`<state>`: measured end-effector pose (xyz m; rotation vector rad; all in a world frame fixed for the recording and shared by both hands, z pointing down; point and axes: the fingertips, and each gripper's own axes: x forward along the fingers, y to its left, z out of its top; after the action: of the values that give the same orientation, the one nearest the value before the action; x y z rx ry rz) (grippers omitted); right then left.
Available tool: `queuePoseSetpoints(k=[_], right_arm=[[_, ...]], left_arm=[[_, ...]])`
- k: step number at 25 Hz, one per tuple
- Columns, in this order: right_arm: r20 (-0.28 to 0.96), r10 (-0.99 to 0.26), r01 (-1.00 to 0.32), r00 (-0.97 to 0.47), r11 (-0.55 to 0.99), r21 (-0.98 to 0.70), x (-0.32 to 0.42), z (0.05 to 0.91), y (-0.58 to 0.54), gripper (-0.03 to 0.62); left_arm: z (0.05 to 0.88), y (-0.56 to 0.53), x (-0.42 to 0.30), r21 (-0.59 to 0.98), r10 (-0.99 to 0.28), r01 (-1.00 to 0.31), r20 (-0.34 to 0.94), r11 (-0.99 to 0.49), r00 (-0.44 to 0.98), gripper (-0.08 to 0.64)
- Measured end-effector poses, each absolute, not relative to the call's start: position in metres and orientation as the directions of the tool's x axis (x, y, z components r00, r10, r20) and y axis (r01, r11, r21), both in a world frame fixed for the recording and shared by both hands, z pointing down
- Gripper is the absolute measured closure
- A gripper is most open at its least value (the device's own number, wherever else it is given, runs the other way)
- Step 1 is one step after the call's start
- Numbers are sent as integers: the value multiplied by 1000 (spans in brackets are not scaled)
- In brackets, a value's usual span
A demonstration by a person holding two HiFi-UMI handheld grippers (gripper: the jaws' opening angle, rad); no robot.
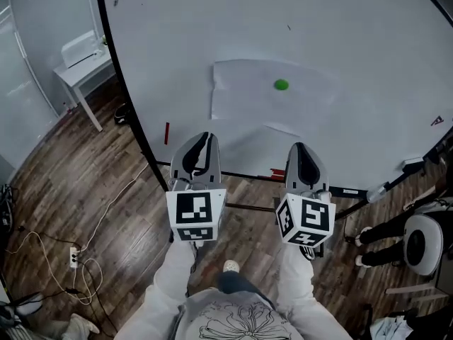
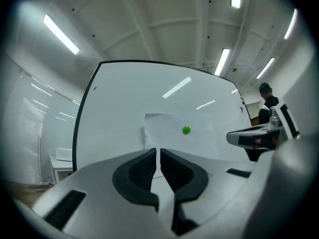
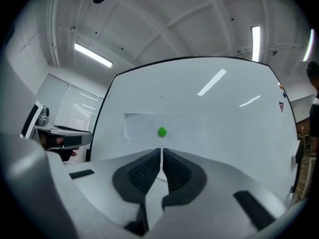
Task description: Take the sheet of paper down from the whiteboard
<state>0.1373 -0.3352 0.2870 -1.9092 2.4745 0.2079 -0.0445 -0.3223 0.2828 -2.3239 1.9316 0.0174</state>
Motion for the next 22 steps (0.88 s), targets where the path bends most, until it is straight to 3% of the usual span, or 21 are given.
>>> queuePoseSetpoints(k=[13,22], right_arm=[[-132,-932,-936,-338,317,152,131,266,-423,588],[-144,-926,-933,-349,329,148,116,251,-447,513]], left_arm=[[273,-407,-57,-58,-991,-995,-101,-83,89,546],[266,-443,-64,-34,-979,-983,-93,-179,181,423]])
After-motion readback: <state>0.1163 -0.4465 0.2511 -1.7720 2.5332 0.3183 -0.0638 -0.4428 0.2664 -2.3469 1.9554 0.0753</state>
